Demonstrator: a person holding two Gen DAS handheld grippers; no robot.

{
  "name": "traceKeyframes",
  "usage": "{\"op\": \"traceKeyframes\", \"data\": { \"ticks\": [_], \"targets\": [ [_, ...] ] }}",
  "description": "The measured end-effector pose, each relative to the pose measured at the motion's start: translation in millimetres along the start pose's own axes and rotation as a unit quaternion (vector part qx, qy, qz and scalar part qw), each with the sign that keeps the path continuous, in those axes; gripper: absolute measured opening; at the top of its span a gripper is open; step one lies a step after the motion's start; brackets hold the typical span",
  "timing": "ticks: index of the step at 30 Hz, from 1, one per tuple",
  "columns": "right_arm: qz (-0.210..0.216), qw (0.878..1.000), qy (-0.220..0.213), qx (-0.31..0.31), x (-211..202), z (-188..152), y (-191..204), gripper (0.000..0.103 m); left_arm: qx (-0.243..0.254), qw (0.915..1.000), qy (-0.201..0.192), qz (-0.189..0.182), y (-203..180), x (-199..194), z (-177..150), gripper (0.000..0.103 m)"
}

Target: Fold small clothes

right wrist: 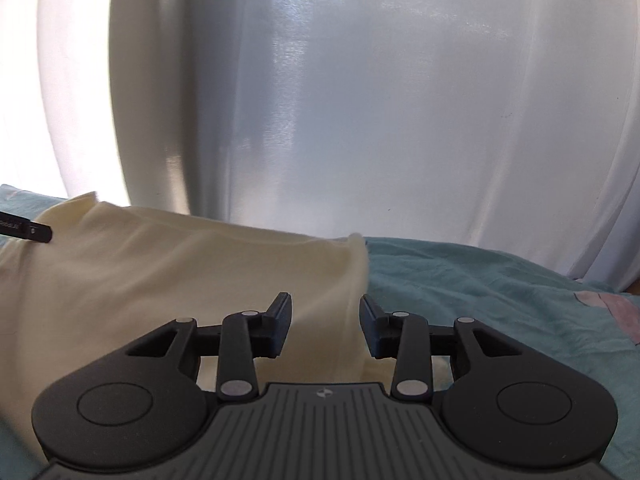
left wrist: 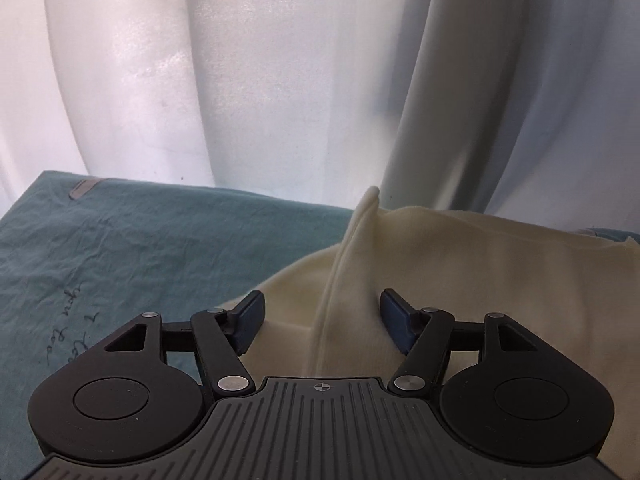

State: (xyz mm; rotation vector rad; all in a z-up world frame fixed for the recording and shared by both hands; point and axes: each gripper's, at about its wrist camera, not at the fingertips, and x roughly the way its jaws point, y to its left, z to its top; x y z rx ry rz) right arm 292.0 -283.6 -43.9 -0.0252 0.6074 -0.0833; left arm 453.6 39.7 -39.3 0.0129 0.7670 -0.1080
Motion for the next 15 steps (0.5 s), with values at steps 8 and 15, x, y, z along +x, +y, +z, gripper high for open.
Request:
{"op": "traceKeyframes", "data": {
  "ticks": [8,15],
  "targets": [
    [0.032,0.997,0.046,0.050,-50,-40,-7,0.036,0.018,0.9992,0.031,-0.019,8,-49,-49,0.065],
    [0.051,0.990,0.084,0.099,-61,-61,-23,0.030,0.000,0.9986,0.045,-0.029,12,-64,-58,0.050]
  ]
}}
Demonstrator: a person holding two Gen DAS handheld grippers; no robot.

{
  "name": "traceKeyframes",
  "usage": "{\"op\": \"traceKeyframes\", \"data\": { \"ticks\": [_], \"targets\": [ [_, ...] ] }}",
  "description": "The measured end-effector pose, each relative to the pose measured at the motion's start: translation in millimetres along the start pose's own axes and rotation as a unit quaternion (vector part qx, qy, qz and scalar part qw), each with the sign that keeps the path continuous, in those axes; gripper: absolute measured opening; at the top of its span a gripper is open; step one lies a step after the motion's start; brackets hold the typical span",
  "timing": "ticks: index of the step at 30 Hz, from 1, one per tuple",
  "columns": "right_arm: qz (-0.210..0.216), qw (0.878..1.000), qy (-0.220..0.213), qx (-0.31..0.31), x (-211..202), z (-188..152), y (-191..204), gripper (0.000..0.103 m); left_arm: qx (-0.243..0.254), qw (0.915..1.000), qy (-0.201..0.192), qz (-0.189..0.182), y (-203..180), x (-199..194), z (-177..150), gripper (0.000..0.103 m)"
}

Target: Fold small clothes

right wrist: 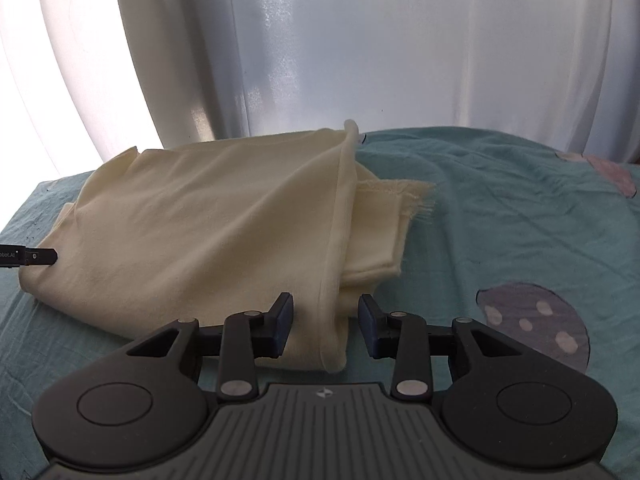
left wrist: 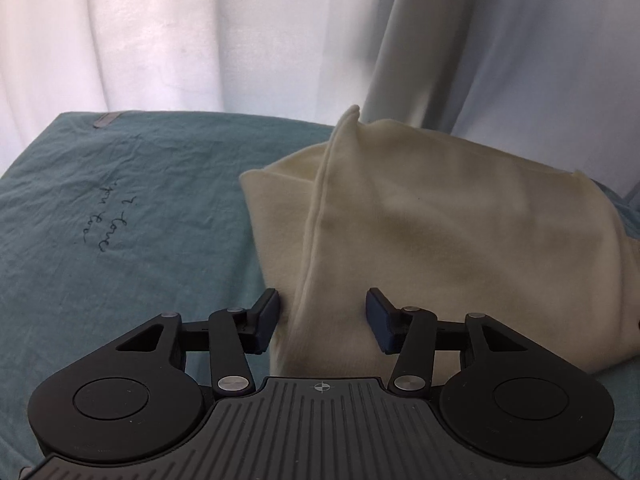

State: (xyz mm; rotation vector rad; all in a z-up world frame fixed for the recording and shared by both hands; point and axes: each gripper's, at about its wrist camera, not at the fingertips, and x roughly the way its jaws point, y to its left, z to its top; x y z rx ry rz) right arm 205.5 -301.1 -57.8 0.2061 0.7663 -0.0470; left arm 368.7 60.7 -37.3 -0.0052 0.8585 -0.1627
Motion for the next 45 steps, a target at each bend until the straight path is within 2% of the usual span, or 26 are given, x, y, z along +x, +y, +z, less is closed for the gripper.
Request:
{"op": "traceKeyframes", "data": {
  "ticks": [1,3,6,10,14,16,18,20,22,23,28,30,34,39,41,42,45],
  "targets": [
    [0.009,1.000,0.002,0.009,0,-1,-2,0.028,0.000,1.0000,0.001,0.003,0,-1,-3,0.045],
    [0.018,1.000,0.006,0.019,1,-2,-4,0.017,-0.003,1.0000,0.001,0.001,1,0,-4,0.038],
    [0.016,1.000,0.005,0.006,-1,-5,1,0.007,-0.013,0.9999,0.000,0.006,4,0,-2,0.022],
    [0.012,1.000,-0.005,-0.010,-5,-2,6,0.005,-0.031,0.9994,-0.012,0.013,8,-11,0,0.010],
    [0.004,0.999,-0.033,-0.015,-18,2,9,0.005,-0.042,0.9987,-0.025,0.016,8,-22,-4,0.009],
    [-0.011,1.000,-0.025,-0.013,-15,1,6,0.005,-0.041,0.9987,-0.017,0.025,9,-16,-9,0.009],
    [-0.030,0.999,0.003,-0.014,-3,-4,1,0.005,-0.045,0.9984,-0.014,0.030,12,-12,-12,0.011],
    [-0.034,0.999,0.019,-0.007,4,-7,-4,0.006,-0.031,0.9982,-0.020,0.046,10,-16,-11,0.017],
    [-0.047,0.999,0.016,-0.011,0,-4,-4,0.017,-0.023,0.9977,-0.026,0.058,10,-20,-10,0.036],
    [-0.052,0.998,0.012,-0.013,-2,-2,-3,0.021,-0.023,0.9979,-0.024,0.056,12,-21,-9,0.039],
    [-0.058,0.998,-0.024,-0.032,-15,9,9,0.022,-0.059,0.9980,-0.018,0.014,34,-21,-4,0.052],
    [-0.057,0.997,-0.038,-0.036,-19,14,16,0.022,-0.085,0.9959,-0.004,-0.031,45,-16,-3,0.052],
    [-0.018,0.998,-0.048,-0.044,-18,19,30,0.022,-0.126,0.9867,0.022,-0.100,55,2,3,0.052],
    [0.024,0.997,-0.036,-0.061,-5,18,58,0.022,-0.161,0.9766,0.037,-0.137,62,23,12,0.052],
    [0.039,0.996,-0.030,-0.071,0,16,71,0.022,-0.177,0.9714,0.041,-0.154,66,30,16,0.050],
    [0.045,0.996,-0.029,-0.077,3,15,77,0.022,-0.172,0.9716,0.043,-0.156,66,33,18,0.043],
    [0.065,0.993,-0.024,-0.095,11,13,96,0.022,-0.153,0.9737,0.048,-0.162,65,37,23,0.035]
  ]
}}
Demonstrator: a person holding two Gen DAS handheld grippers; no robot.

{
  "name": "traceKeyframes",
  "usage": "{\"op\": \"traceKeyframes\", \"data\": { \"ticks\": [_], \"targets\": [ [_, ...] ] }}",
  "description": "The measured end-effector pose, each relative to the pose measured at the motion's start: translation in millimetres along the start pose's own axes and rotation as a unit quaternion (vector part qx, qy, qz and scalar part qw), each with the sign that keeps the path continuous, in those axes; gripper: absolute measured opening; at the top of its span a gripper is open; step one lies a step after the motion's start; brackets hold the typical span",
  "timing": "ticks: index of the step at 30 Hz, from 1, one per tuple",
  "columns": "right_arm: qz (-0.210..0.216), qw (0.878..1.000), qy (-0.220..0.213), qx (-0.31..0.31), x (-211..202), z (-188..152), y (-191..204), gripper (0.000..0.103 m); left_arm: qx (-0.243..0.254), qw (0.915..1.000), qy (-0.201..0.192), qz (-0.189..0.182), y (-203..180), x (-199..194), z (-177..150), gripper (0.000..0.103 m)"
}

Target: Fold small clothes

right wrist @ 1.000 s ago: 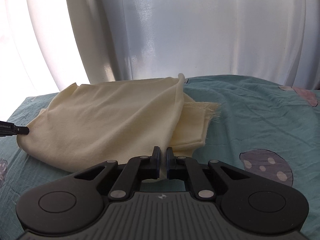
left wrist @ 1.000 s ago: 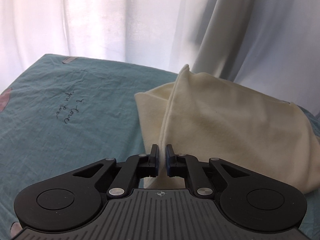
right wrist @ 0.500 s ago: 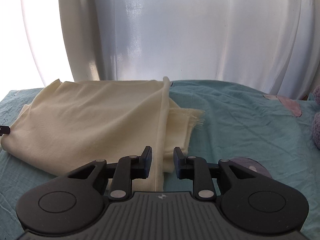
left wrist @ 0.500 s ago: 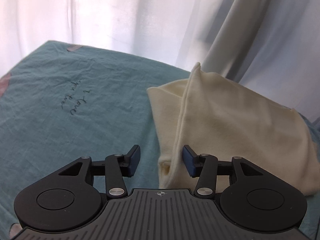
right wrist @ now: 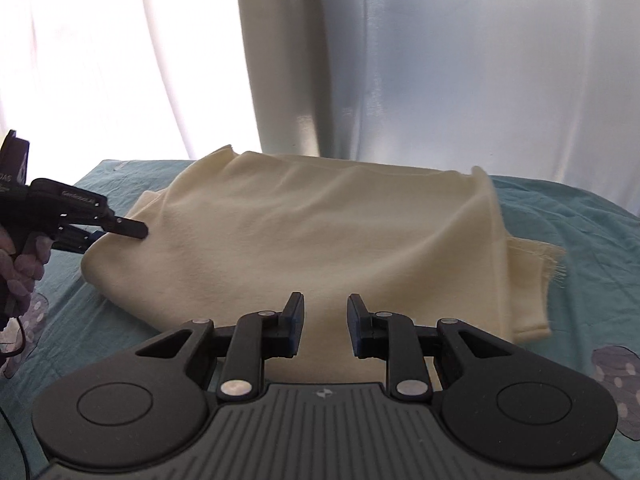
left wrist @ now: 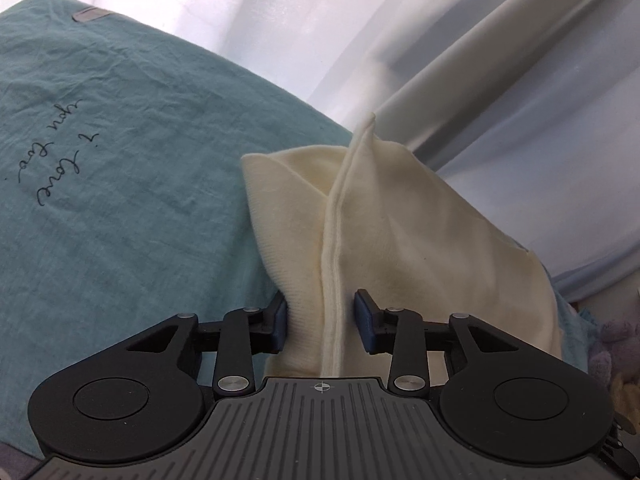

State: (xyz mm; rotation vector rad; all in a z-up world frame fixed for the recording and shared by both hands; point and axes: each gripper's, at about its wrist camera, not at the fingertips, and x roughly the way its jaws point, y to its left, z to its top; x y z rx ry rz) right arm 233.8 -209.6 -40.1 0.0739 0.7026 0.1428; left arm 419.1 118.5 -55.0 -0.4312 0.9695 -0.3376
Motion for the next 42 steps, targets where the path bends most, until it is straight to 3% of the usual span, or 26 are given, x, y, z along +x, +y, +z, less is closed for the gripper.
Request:
{"op": "traceKeyframes", "data": {
  "ticks": [3,6,10,12,14,20,26,28,33,38,42],
  "targets": [
    [0.013,1.000,-0.001,-0.018,8,3,15,0.022,0.004,0.9999,0.002,-0.016,3,0,3,0.027],
    [0.024,0.999,-0.002,-0.026,14,8,24,0.022,-0.019,0.9989,-0.004,-0.044,15,-1,3,0.027],
    [0.021,0.999,-0.003,-0.030,22,13,28,0.022,-0.014,0.9984,-0.003,-0.055,15,6,3,0.043],
    [0.020,0.999,0.000,-0.028,26,15,29,0.022,-0.024,0.9977,-0.002,-0.063,14,8,6,0.044],
    [0.021,0.999,0.001,-0.024,30,14,31,0.021,-0.028,0.9983,-0.001,-0.050,14,10,8,0.029],
    [0.021,0.999,0.011,-0.042,43,0,39,0.021,-0.051,0.9956,-0.017,-0.076,13,-2,11,0.022],
    [0.017,0.999,-0.020,-0.019,29,0,37,0.020,-0.024,0.9946,-0.041,-0.092,-19,-18,15,0.022],
    [0.026,0.999,0.011,-0.019,37,-2,37,0.020,-0.017,0.9944,-0.040,-0.096,-28,-22,16,0.022],
    [0.029,0.999,-0.015,0.011,18,-5,25,0.020,-0.003,0.9944,-0.039,-0.098,-51,-28,14,0.022],
    [0.016,0.997,-0.045,0.056,-11,-7,-2,0.020,0.065,0.9931,-0.038,-0.090,-101,-28,2,0.022],
    [0.000,0.995,-0.047,0.084,-23,-10,-22,0.020,0.120,0.9890,-0.016,-0.085,-143,-2,-22,0.022]
  ]
}}
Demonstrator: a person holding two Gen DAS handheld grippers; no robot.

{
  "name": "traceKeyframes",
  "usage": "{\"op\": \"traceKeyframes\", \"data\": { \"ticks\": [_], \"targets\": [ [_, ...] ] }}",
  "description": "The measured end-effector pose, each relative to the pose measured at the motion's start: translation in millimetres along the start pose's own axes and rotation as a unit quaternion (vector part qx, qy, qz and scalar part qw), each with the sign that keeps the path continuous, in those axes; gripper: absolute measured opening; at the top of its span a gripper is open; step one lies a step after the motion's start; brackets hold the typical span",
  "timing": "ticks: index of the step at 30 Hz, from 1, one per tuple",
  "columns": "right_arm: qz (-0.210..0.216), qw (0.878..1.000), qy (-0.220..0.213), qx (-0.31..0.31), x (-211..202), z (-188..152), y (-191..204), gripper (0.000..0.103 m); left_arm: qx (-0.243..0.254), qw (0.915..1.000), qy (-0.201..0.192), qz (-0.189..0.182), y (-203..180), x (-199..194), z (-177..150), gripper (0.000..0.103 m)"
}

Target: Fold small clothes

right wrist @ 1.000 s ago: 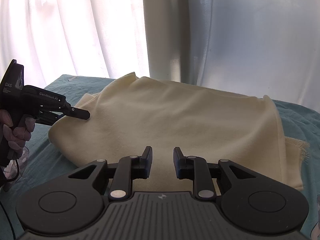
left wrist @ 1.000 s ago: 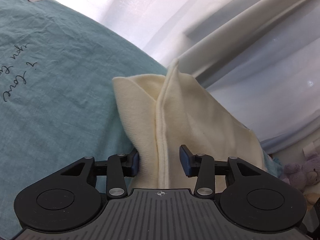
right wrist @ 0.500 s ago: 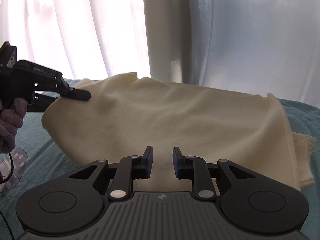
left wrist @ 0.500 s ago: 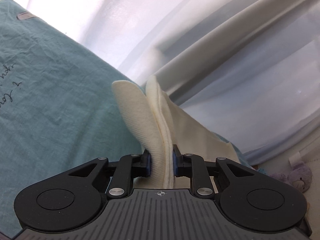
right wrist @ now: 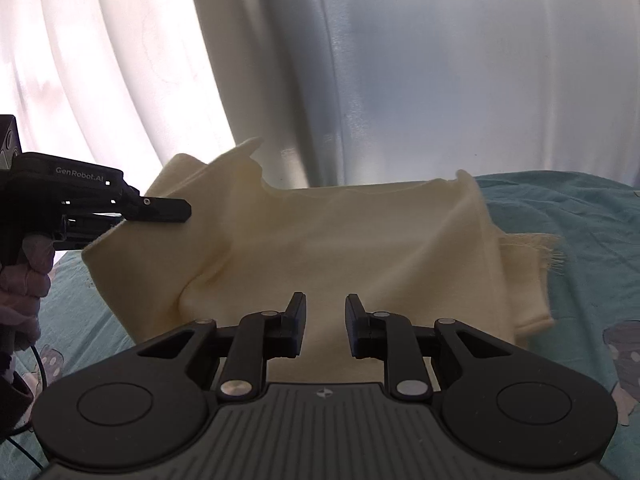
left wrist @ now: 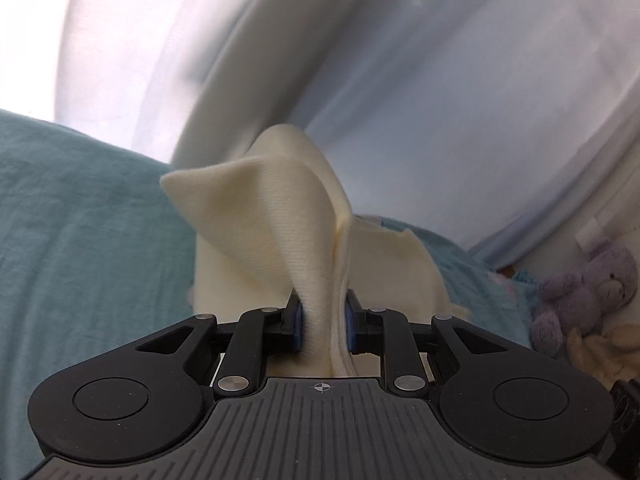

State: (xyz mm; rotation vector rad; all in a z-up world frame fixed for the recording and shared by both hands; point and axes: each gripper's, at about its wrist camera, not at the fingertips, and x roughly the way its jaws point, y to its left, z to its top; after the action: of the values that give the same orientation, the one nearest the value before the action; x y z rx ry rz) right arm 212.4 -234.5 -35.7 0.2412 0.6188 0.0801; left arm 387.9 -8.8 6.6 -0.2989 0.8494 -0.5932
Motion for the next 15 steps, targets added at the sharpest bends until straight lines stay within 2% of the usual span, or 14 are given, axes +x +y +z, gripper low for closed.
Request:
{"op": "traceKeyframes", "data": {
  "ticks": [4,7,11,13,15],
  "targets": [
    [-0.005,1.000,0.014,0.019,0,-4,-12,0.020,0.045,0.9981,0.033,0.027,-25,38,-29,0.025],
    [-0.005,0.999,0.027,0.026,1,-9,-16,0.021,0.055,0.9979,0.020,0.028,-31,39,-38,0.031],
    [-0.002,0.999,0.033,0.027,2,-9,-18,0.021,0.073,0.9968,0.027,0.021,-37,11,-36,0.032],
    [0.000,0.999,0.030,0.025,3,-6,-18,0.021,0.075,0.9965,0.017,0.034,-35,-8,-33,0.042],
    [0.006,0.999,0.028,0.026,7,-3,-19,0.021,0.069,0.9958,-0.002,0.059,-29,-23,-31,0.043]
  ]
}}
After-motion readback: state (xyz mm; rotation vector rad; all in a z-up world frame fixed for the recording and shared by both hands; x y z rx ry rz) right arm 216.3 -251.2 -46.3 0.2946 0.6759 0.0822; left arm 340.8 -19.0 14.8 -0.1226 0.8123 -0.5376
